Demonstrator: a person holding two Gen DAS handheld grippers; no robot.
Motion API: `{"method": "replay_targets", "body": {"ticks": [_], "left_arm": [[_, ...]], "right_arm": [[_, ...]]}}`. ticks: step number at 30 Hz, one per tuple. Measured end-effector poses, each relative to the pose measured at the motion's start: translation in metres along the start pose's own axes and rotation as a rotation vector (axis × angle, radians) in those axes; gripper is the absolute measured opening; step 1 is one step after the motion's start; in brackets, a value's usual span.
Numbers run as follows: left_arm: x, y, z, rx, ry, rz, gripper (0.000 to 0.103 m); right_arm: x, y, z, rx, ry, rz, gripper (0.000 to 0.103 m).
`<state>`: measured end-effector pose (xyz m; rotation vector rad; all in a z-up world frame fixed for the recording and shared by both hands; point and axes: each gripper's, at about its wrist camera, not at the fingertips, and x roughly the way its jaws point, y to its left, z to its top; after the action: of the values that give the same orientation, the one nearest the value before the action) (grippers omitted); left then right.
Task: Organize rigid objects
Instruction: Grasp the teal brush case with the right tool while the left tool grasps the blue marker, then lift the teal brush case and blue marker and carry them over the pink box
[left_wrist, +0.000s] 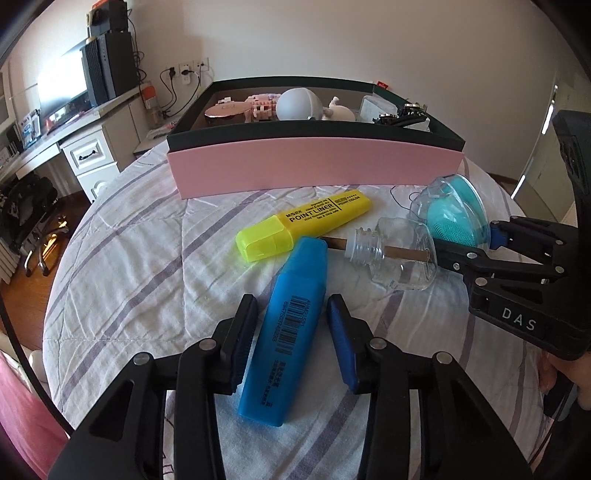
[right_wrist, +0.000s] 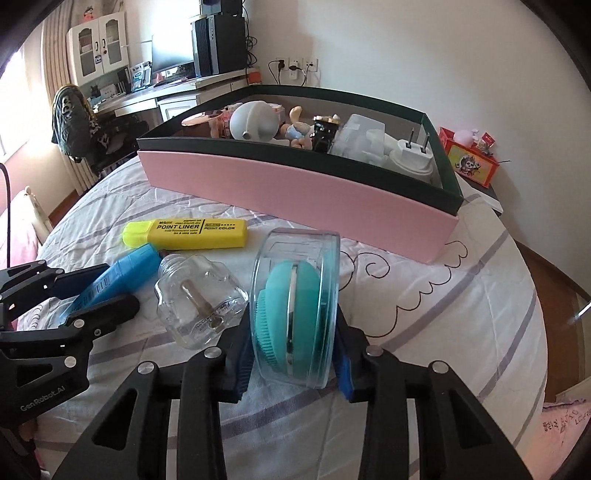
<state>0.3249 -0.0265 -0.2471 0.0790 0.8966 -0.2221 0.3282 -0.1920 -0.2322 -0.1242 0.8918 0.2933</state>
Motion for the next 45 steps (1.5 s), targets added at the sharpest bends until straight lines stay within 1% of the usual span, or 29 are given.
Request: {"method": "replay_targets", "body": {"ticks": [1,2,5,9,14,18,19,20,22,23,27,28,29,34,38,45], "left_arm": [[-0.001,0.000,0.001,0.001,-0.006,-0.010,0.027],[-0.002,-0.001,0.001,0.003,-0.013,-0.018,0.027],[-0.009,-0.001,-0.003,-0.003,-0.040,-0.013,0.027],[-0.029,0.002,-0.008,-0.030,-0.103,-0.003,0.027],[-0.074,-0.001,-0.009,-0.040,-0.213,0.018,0.027],[-0.116,-0.005,-0.011,-0.032,-0.305,0.042,0.027],[-0.127,-0.006,-0.011,-0.030,-0.328,0.038,0.027],[-0.138,-0.007,-0.013,-0.032,-0.350,0.034,0.027],[-0.159,-0.010,-0.017,-0.025,-0.389,0.037,0.027],[-0.168,-0.011,-0.020,-0.027,-0.409,0.037,0.027],[-0.202,-0.014,-0.028,-0.031,-0.473,0.049,0.027],[-0.209,-0.015,-0.030,-0.028,-0.485,0.053,0.027],[-0.216,-0.014,-0.033,-0.033,-0.501,0.052,0.027],[-0.250,-0.016,-0.044,-0.026,-0.559,0.071,0.027],[-0.269,-0.019,-0.052,-0.019,-0.591,0.080,0.027],[-0.294,-0.020,-0.066,-0.016,-0.635,0.094,0.027]], "right_arm": [[-0.002,0.000,-0.001,0.009,-0.006,0.003,0.037],[-0.004,0.000,-0.003,0.019,-0.014,0.005,0.037],[-0.017,-0.002,-0.009,0.055,-0.063,0.013,0.037],[-0.038,-0.003,-0.018,0.116,-0.146,0.036,0.037],[-0.066,0.008,-0.027,0.162,-0.239,0.040,0.037],[-0.099,0.030,-0.029,0.147,-0.327,0.027,0.037],[-0.105,0.034,-0.028,0.137,-0.334,0.023,0.037],[-0.116,0.040,-0.027,0.130,-0.363,0.020,0.037],[-0.131,0.049,-0.026,0.108,-0.376,0.012,0.037],[-0.141,0.054,-0.027,0.101,-0.398,0.013,0.037],[-0.178,0.067,-0.031,0.082,-0.473,0.001,0.037],[-0.185,0.072,-0.031,0.074,-0.475,-0.010,0.037],[-0.193,0.075,-0.033,0.073,-0.493,-0.014,0.037],[-0.223,0.090,-0.039,0.052,-0.551,-0.021,0.037],[-0.242,0.102,-0.044,0.031,-0.589,-0.020,0.037],[-0.258,0.114,-0.051,0.003,-0.619,-0.004,0.037]]}}
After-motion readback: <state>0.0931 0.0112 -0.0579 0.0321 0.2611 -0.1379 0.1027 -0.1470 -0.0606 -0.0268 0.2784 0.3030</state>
